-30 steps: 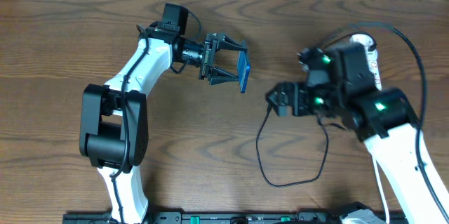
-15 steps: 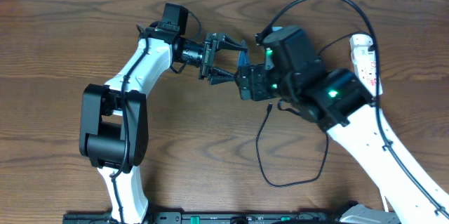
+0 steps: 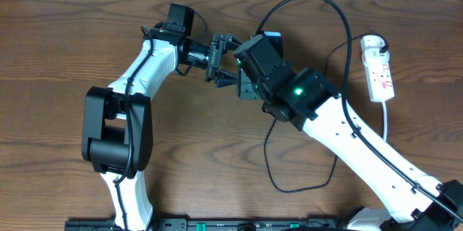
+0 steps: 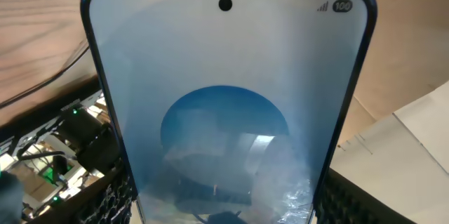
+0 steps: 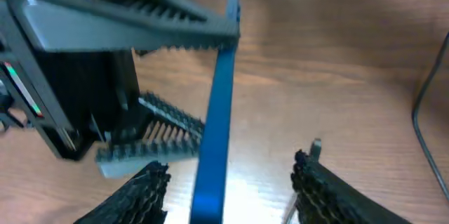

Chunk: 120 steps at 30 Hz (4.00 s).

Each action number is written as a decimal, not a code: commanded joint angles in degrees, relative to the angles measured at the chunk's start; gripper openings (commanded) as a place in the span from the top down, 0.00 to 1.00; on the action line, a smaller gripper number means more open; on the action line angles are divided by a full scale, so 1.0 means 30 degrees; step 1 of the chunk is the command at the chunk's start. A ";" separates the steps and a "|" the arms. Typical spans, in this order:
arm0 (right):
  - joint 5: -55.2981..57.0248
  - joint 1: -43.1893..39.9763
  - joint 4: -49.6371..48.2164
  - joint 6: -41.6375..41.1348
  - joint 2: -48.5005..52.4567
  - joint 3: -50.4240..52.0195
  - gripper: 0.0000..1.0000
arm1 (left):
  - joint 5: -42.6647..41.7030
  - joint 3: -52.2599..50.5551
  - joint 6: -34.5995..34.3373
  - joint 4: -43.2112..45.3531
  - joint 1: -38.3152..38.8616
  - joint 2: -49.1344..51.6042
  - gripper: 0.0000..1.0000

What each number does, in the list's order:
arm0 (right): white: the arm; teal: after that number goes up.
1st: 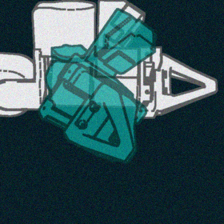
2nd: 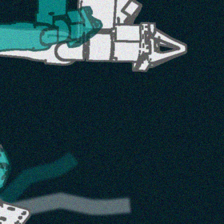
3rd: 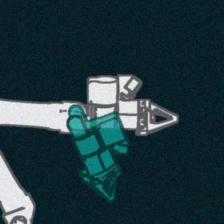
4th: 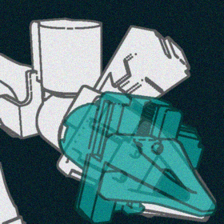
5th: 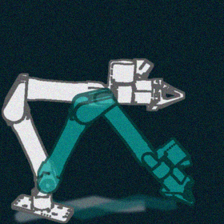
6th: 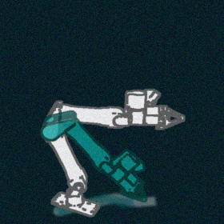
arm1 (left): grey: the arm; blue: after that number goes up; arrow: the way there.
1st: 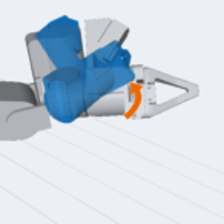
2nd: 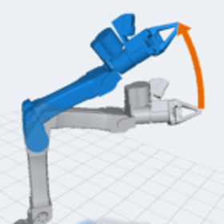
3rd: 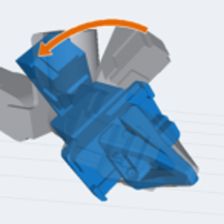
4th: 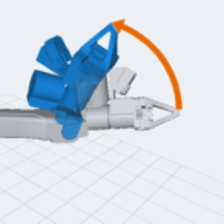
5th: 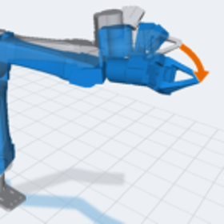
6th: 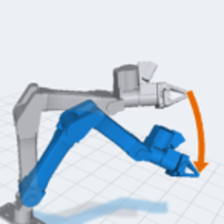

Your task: Plug charger to phone and switch on socket

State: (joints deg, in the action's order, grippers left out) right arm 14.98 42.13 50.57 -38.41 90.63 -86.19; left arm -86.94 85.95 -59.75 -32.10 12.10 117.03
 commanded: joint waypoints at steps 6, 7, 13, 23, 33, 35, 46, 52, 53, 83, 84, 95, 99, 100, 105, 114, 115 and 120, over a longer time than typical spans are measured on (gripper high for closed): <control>0.0896 0.0138 -0.0612 -0.0488 0.0408 -0.0408 0.66 | -0.1027 -0.0022 -0.0670 0.0036 -0.0102 -0.0583 0.30; 0.0896 0.0175 -0.0656 -0.0488 0.0408 -0.0408 0.67 | -0.1027 -0.0022 -0.0707 0.0036 -0.0102 -0.0583 0.29; 0.0903 0.0240 -0.0816 -0.0612 0.0444 -0.0408 0.74 | -0.1027 -0.0022 -0.1202 0.0036 -0.0102 -0.0583 0.30; 0.0903 0.0240 -0.0860 -0.0605 0.0459 -0.0408 0.91 | -0.1027 -0.0022 -0.1698 0.0044 -0.0102 -0.0583 0.30; 0.0991 0.0240 -0.0911 -0.0634 0.0459 -0.0408 0.98 | -0.1020 -0.0022 -0.1690 0.0772 -0.0102 -0.0583 0.28; 0.1756 0.0233 -0.0933 -0.1093 0.0459 -0.0408 0.98 | -0.1013 -0.0022 -0.1690 0.1749 -0.0102 -0.0583 0.11; 0.3534 -0.0612 -0.2834 -0.4932 0.0379 -0.0415 0.98 | 0.0357 -0.0022 -0.1698 0.2608 -0.0095 -0.0583 0.02; 0.3453 -0.0685 -0.4881 -0.7927 0.0291 -0.0415 0.99 | 0.0342 -0.0022 -0.4918 0.2608 -0.0095 -0.0583 0.02; 0.3453 -0.0670 -0.4838 -0.8386 0.0291 -0.0408 0.99 | 0.0342 -0.0022 -0.5442 0.2608 -0.0102 -0.0583 0.02; 0.2157 -0.0561 -0.2492 -2.5114 0.0291 -0.0408 0.99 | 0.0342 -0.0022 -0.7788 0.4466 -0.0095 -0.0583 0.61; 0.2157 -0.0539 -0.2492 -2.5114 0.0291 -0.0408 0.98 | 0.0342 -0.0022 -0.7781 0.4466 -0.0102 -0.0583 0.61; 0.1668 -0.0219 -0.2645 -2.5121 0.0291 -0.0408 0.99 | 0.0342 -0.0022 -0.7781 0.4466 -0.0102 -0.0583 0.71; 0.1668 -0.0219 -0.2652 -2.5114 0.0291 -0.0408 0.98 | 0.0342 -0.0022 -0.7781 0.4466 -0.0102 -0.0583 0.76; 0.1661 -0.0219 -0.2645 -2.5106 0.0291 -0.0408 0.98 | 0.0342 -0.0022 -0.7781 0.4466 -0.0102 -0.0583 0.76; 0.1297 -0.0219 -0.2637 -2.5092 0.0291 -0.0408 0.93 | 0.0342 -0.0022 -0.7781 0.4459 -0.0102 -0.0583 0.87; 0.1705 -0.0299 -0.2645 -2.3503 0.0284 -0.0408 0.50 | 0.0357 -0.0022 -0.7767 0.4466 -0.0102 -0.0583 0.93; 0.1916 -0.0408 -0.2637 -2.2709 0.0233 -0.0408 0.43 | 0.0481 -0.0022 -0.7577 0.4466 -0.0102 -0.0583 0.93; 0.1399 -0.1632 -0.2266 -1.7078 -0.0860 -0.0408 0.01 | 0.2084 -0.0029 -0.4947 0.4466 -0.0102 -0.0583 0.93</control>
State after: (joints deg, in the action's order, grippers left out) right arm 18.96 39.62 43.00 -102.30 91.64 -86.19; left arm -82.37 85.82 -80.38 -18.92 11.84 116.57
